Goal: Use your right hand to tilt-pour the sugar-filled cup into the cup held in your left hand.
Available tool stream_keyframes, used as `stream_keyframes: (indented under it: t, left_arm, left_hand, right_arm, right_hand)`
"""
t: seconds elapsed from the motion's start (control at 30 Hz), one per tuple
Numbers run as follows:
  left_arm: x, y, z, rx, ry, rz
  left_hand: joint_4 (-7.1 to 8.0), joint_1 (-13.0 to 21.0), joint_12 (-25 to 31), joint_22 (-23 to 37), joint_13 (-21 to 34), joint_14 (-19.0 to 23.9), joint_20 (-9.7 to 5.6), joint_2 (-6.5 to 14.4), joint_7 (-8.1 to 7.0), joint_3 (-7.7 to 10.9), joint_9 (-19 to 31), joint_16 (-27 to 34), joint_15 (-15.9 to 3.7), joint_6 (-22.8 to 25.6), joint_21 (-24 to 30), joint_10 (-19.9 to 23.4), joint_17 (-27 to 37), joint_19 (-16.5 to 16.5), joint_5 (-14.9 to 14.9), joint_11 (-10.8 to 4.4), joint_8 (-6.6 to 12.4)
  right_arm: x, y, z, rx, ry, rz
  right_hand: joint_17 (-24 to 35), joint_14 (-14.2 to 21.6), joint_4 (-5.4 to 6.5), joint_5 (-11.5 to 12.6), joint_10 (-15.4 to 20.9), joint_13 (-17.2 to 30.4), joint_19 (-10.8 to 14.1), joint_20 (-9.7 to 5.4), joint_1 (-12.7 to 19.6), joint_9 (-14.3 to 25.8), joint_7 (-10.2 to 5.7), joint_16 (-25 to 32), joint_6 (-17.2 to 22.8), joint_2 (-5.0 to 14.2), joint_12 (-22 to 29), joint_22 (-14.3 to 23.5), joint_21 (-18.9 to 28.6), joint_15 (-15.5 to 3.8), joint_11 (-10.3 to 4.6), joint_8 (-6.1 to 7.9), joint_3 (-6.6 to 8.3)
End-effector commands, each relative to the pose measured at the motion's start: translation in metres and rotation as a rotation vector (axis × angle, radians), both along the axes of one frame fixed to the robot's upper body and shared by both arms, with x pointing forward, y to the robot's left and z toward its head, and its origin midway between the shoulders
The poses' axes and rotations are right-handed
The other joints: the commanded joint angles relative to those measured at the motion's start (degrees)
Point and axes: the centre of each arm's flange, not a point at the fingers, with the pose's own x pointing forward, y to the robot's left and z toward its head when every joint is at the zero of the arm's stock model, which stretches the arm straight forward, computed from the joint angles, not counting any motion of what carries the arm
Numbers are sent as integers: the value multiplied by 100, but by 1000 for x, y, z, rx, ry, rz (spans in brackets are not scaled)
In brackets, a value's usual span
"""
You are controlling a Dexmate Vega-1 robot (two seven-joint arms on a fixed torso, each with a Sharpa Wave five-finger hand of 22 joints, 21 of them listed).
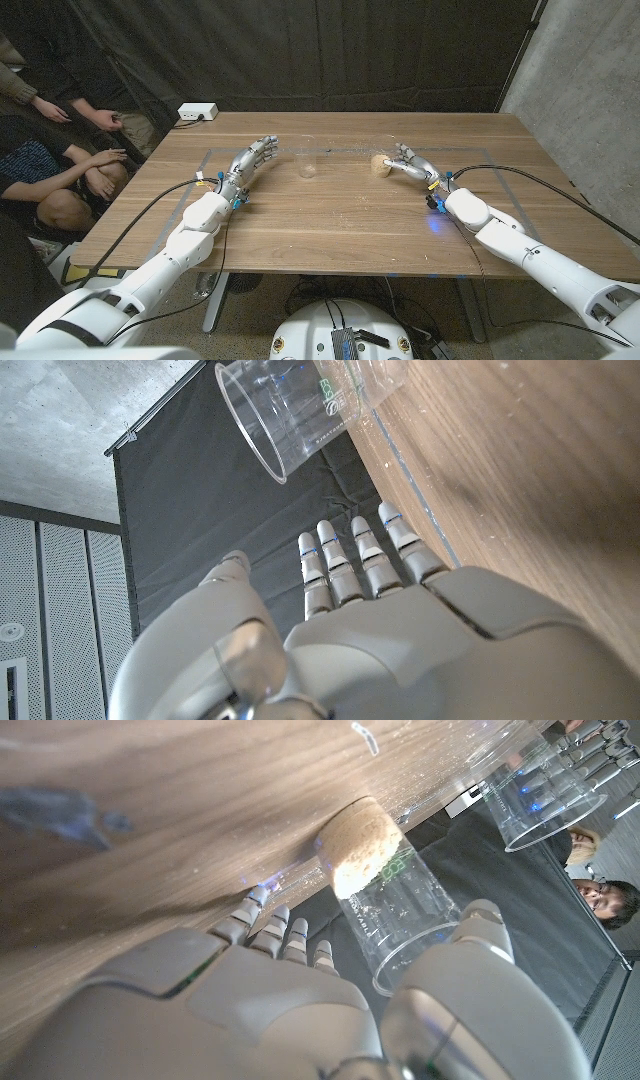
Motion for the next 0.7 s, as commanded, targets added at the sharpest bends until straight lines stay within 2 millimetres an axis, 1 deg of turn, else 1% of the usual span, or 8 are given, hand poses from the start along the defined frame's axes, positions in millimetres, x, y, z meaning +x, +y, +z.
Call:
stream_keyframes:
  t: [0.03, 0.23, 0.3, 0.7]
  left_arm:
    - [3, 5, 0, -3, -4, -6]
    - [6, 9, 3, -1, -8, -9]
    - [7, 11, 4, -4, -8, -9]
    - [13, 20, 9, -4, -12, -3]
  left_hand:
    - [-3, -11, -8, 13, 21, 59, 4, -20, -10, 30, 19, -34, -515, 35, -11, 45, -6, 30, 26, 6, 23]
    - [-4, -14, -9, 13, 22, 53, 10, -19, -6, 34, 18, -37, -513, 32, -13, 48, -7, 27, 25, -1, 21]
    - [-4, -15, -8, 13, 22, 55, 8, -19, -8, 35, 18, -37, -515, 23, -13, 52, -7, 28, 25, 1, 17]
    - [-8, -20, -16, 13, 23, 55, 12, -22, -9, 42, 17, -39, -512, 26, -18, 41, -7, 26, 24, -3, 17]
  right_arm:
    - [0, 12, 5, 37, -3, 3]
    - [3, 20, 7, 54, 0, 2]
    - [5, 23, 8, 57, -1, 0]
    - [10, 36, 11, 86, -4, -2]
  right_hand:
    - [8, -33, -3, 27, -43, 16, 14, 82, 2, 2, 10, 16, -85, -30, 16, 26, -8, -156, 36, 24, -10]
    - [9, -43, -1, 26, -68, 11, 22, 125, -3, -1, 34, 19, -99, -27, 18, 27, -15, -133, 43, 25, -15]
    - [9, -48, -1, 26, -73, 8, 23, 138, -4, -3, 41, 20, -107, -24, 20, 27, -19, -123, 85, 24, -16]
    - [9, -49, -2, 23, -75, -3, 33, 183, 6, -9, 74, 30, -103, 0, 40, 30, -34, -71, 100, 37, -12]
